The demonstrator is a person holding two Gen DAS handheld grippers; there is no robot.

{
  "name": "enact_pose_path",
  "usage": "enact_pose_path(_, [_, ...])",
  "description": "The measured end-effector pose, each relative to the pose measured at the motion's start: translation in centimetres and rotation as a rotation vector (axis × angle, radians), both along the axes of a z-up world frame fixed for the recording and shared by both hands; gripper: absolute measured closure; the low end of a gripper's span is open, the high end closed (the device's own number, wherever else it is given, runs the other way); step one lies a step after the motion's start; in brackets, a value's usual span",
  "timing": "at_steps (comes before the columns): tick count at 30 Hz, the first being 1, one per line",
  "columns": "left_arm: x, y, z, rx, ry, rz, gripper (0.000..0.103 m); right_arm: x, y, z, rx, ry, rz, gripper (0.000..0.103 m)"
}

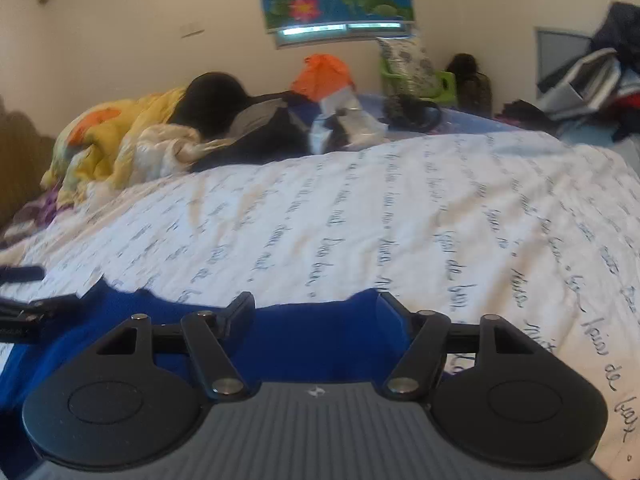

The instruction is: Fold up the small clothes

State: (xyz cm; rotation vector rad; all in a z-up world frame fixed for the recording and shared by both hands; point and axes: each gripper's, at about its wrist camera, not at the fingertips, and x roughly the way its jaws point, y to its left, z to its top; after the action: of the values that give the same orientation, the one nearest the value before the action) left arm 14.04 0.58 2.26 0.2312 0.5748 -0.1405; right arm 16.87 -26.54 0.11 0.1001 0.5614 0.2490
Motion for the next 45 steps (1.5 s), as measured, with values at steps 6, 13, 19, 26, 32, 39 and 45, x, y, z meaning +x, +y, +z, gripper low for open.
enact_pose_path(6, [3.7,3.8,-4.7,-0.153,0.169,0.091,0.0,1.1,0.8,-4.9,-0.086,0.089,0.011,0.024])
enact_pose_path(13, [4.0,3.8,-4.0,-0.102,0.144,0.175,0.0,1.0,1.1,-4.7,-0.141,0.087,0.048,0.018])
enact_pose_path(19, [-4.6,2.5,-1.0,-0.108,0.068,0.052,0.0,-4.3,1.4,-0.6,0.015,0.094,0.035,0.014])
enact_pose_path(26, [-4.2,3.1,-4.5,-0.137,0.132,0.043,0.0,-7.6,2.7,-4.9,-0.096,0.072,0.059,0.01])
enact_pose_path(32, [-8.2,2.1,-1.7,-0.132,0.144,0.043,0.004,-9.6,3.1,-2.1,-0.106,0.118,0.011,0.009])
enact_pose_path(39, [-11.5,-0.2,-4.1,-0.094,0.189,0.033,0.0,-14.2,5.5,-4.8,-0.177,0.076,0.096,0.002])
enact_pose_path(45, [-14.7,0.0,-4.2,-0.118,0.213,0.058,0.0,-15.4,5.0,-3.1,-0.15,0.151,0.041,0.0])
